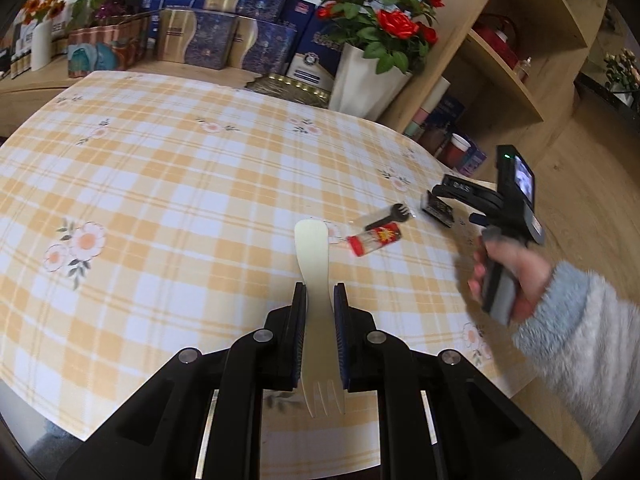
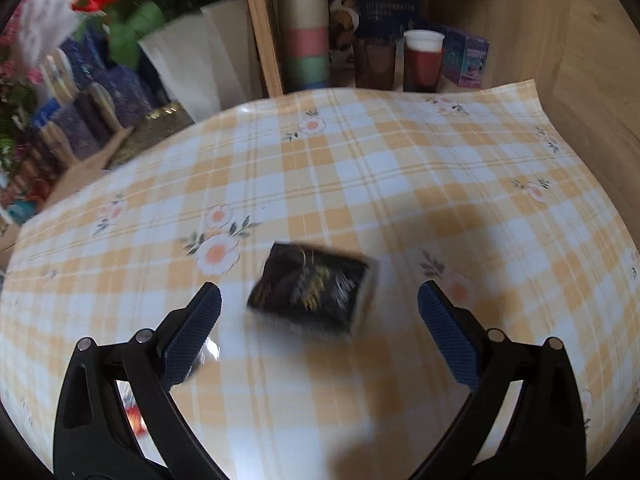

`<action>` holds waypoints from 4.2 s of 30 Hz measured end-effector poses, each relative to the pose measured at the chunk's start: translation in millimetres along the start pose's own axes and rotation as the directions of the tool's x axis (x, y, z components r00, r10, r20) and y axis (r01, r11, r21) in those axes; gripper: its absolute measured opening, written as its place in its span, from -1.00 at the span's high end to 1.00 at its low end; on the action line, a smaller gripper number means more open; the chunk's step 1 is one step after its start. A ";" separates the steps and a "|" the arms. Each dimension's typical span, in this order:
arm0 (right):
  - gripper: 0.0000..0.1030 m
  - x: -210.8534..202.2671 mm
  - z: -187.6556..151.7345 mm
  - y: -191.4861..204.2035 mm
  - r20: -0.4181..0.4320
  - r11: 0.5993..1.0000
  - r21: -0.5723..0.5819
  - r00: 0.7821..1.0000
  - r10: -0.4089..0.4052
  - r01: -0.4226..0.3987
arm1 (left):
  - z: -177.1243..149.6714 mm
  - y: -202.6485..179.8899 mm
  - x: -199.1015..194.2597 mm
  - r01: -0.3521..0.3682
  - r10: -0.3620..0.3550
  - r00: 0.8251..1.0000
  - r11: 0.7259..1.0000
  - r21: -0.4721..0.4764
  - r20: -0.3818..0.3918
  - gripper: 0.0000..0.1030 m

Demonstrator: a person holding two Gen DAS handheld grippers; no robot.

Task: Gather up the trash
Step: 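Grasp the black snack packet with the right tool while the left tool holds the spoon, then carry the spoon into the brown bin and open the left tool while the right tool carries the packet, then lower the black packet into the brown bin and open the right tool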

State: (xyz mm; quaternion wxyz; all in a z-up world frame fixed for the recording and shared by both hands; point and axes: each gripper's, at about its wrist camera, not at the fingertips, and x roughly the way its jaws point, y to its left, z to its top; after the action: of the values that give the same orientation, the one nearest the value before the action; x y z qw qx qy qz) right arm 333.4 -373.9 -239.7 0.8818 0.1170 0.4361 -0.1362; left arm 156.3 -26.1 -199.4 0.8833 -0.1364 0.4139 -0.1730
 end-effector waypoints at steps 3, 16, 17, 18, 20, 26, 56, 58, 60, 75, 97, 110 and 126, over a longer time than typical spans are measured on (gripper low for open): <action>-0.86 19.5 6.8 3.9 -0.044 0.999 0.022 0.998 -0.040 0.041 | -2.0 13.5 -3.6 -0.010 0.010 1.000 1.000 -0.028 0.007 0.74; -0.21 -38.0 -34.5 19.2 -0.002 0.991 -0.064 0.993 0.120 -0.120 | -10.9 12.3 -23.6 0.057 -0.056 0.998 0.998 -0.016 0.017 0.74; -0.21 -48.9 -39.7 18.2 0.008 0.987 -0.064 0.989 0.151 -0.150 | -12.4 9.5 -26.3 0.062 -0.062 0.998 0.998 -0.007 0.018 0.74; -0.21 -61.0 -46.4 17.1 0.018 0.981 -0.062 0.983 0.185 -0.183 | -14.6 6.4 -29.8 0.068 -0.068 0.998 0.998 0.005 0.017 0.74; -0.21 -87.9 -62.9 15.1 0.035 0.966 -0.064 0.967 0.251 -0.249 | -19.9 -0.5 -37.3 0.078 -0.079 0.997 0.996 0.031 0.014 0.74; -0.21 -160.6 -119.7 13.1 0.072 0.929 -0.110 0.930 0.361 -0.353 | -38.2 -17.4 -64.0 0.106 -0.106 0.994 0.987 0.123 -0.004 0.74; -0.21 -239.4 -297.6 -33.2 0.022 0.905 -0.084 0.907 0.420 -0.417 | -196.2 -53.6 -12.7 0.274 -0.078 0.881 0.888 0.369 -0.466 0.73; -0.21 -238.0 -297.1 -38.9 0.029 0.907 -0.065 0.908 0.417 -0.415 | -204.9 -55.9 5.8 0.273 -0.049 0.862 0.883 0.382 -0.504 0.73; -0.21 -237.2 -297.4 -43.4 0.032 0.910 -0.052 0.910 0.414 -0.412 | -213.5 -54.2 22.0 0.270 -0.032 0.841 0.890 0.368 -0.540 0.73; -0.21 -230.1 -304.8 -41.6 -0.008 0.910 -0.053 0.911 0.412 -0.412 | -180.0 -23.6 9.1 0.214 -0.114 0.909 0.953 0.216 -0.401 -0.53; -0.24 -203.6 -356.2 78.8 -0.165 0.793 -0.484 0.928 0.333 -0.371 | -141.4 35.6 -160.5 -0.208 0.139 0.958 0.939 0.274 0.250 -0.88; -0.27 -193.9 -364.1 72.5 -0.178 0.805 -0.483 0.939 0.296 -0.345 | -145.0 40.9 -143.8 -0.208 0.159 0.968 0.941 0.266 0.192 -0.89; -0.88 -200.8 -358.3 70.1 -0.142 0.812 -0.472 0.938 0.316 -0.344 | -145.6 34.2 -142.8 -0.206 0.151 0.969 0.930 0.305 0.194 -0.88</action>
State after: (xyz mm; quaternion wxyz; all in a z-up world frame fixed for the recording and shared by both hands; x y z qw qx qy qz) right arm -23.7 -164.1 -285.0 0.8798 -0.0323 0.4540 0.1369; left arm -35.8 50.3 -205.2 0.9372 0.0344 0.3152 -0.1450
